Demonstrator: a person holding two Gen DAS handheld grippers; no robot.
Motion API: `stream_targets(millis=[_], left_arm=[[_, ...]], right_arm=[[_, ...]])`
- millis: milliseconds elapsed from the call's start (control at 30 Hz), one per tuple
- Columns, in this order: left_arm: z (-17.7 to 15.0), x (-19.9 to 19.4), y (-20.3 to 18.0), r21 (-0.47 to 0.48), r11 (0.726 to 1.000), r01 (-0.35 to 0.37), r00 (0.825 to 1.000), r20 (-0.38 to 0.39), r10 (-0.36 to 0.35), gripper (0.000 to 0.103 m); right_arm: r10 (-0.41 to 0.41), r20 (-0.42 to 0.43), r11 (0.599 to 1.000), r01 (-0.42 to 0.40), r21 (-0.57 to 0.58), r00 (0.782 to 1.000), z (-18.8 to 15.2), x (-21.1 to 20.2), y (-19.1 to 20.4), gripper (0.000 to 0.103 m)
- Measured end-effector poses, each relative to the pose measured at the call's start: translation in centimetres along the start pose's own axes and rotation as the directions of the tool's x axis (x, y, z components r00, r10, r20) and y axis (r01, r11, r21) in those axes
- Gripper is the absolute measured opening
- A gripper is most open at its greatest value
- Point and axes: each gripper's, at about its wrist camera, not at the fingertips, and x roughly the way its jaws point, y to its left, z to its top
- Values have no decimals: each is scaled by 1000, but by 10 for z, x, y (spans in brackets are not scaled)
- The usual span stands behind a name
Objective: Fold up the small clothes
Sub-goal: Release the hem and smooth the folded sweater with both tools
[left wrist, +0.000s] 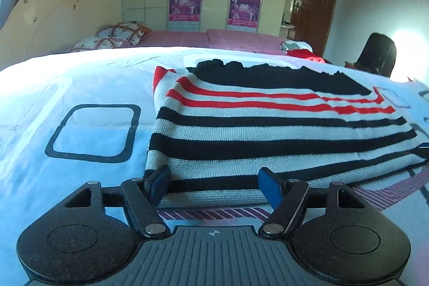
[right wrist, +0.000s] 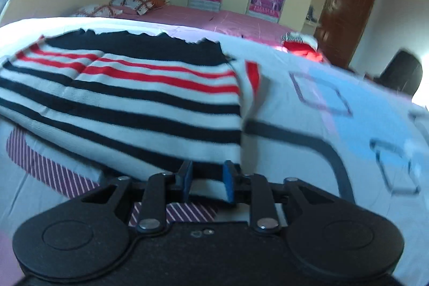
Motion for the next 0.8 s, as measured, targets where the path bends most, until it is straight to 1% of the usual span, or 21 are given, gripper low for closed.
stream_targets(millis=[33,100,167,233,267,300,333,367,400,433,467,500,600,667,800], left_arm=[[0,3,-2,10,1000,-7,1000,-2,7,72],[3,6,-6,33,999,-26,1000,-10,26,72],[12,3,-11,39,999,-37,999,-17,38,72],[16,-7,-10,43,997,-56,998,22,55,73],[17,-9,-6,31,998,-60,998,32,59,73],[17,-8,0,9,998,-57,998,21,57,73],[16,-2,6,-12,998,-64,998,-10,63,73],[15,6,10,-20,996,-81,995,-55,80,73],[11,13,15,-33,997,-70,994,-86,67,79],[9,14,20,-63,996,-66,995,-75,61,85],[8,16,24,-82,995,-62,995,-77,55,85],[8,17,24,-76,995,-64,995,-79,58,86],[10,18,21,-61,995,-83,993,-89,78,86],[9,19,22,-73,994,-82,993,-89,76,86],[10,18,19,-70,993,-100,991,-94,93,86]], right_arm=[[7,1,1000,-7,1,1000,-2,0,-1,22],[-14,-1,999,14,-43,1000,-2,2,6,24],[-30,-12,998,30,-48,999,4,2,11,24],[-29,35,999,31,-43,999,9,-9,11,27],[-32,59,999,34,-39,998,10,-14,10,27],[-30,69,999,32,-27,997,10,-16,8,28],[-20,58,1000,20,-5,998,8,-13,4,28],[-16,14,1000,16,13,1000,5,-3,1,29],[-23,-25,999,24,21,999,1,7,-3,33],[-22,-8,999,22,38,1000,-1,9,-5,35],[-12,-16,998,13,65,1000,1,10,-8,35],[-5,-26,996,7,85,1000,3,11,-10,35],[-6,-29,997,8,82,1000,8,10,-9,34],[-7,-29,998,9,68,1000,9,10,-8,33],[3,-29,996,0,90,1000,6,8,-10,35]])
